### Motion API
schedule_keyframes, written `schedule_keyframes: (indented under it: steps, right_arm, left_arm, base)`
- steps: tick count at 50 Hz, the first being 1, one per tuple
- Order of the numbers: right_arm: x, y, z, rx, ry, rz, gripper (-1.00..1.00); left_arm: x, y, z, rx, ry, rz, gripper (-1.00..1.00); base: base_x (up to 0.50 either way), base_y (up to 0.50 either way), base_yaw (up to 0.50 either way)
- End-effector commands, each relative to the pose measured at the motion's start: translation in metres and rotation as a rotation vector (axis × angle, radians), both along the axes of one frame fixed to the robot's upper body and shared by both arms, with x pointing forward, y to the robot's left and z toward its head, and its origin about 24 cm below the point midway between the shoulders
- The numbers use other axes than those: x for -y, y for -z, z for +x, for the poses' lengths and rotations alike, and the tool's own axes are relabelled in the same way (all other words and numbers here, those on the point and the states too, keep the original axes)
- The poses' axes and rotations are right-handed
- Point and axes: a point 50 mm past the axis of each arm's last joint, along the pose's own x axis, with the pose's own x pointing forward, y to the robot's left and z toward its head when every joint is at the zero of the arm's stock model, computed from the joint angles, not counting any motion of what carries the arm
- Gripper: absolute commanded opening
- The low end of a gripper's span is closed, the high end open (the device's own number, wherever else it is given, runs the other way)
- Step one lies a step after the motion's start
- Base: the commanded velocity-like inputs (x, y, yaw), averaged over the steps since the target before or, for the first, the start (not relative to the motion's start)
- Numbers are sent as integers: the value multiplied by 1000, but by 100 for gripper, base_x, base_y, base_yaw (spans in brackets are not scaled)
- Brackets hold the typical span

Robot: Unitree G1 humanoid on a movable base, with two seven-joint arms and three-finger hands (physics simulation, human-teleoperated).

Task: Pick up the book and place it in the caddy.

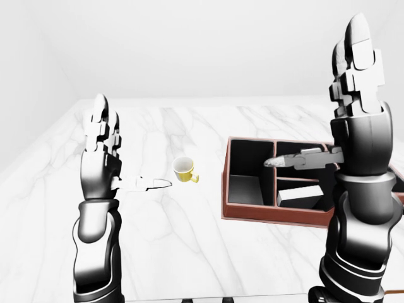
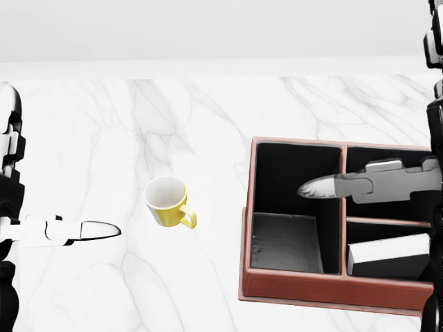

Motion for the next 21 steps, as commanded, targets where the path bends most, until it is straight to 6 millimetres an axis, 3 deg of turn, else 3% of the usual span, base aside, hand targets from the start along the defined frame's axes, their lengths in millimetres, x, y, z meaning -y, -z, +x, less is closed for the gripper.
schedule_keyframes:
  steps: [1,11,21]
  right_arm:
    - [-8,8,-9,6,-137,170,100]
    - [-23,13,-16,-3,-207,199,100]
    - [-33,1,-23,61,-275,210,100]
  left_arm:
    - [4,-8,-5,40,7,9,100]
    - [13,-29,-8,140,31,21,100]
    - [27,-96,-10,437,79,100,100]
  base:
    - [0,0,0]
    - [0,0,0]
    - [0,0,0]
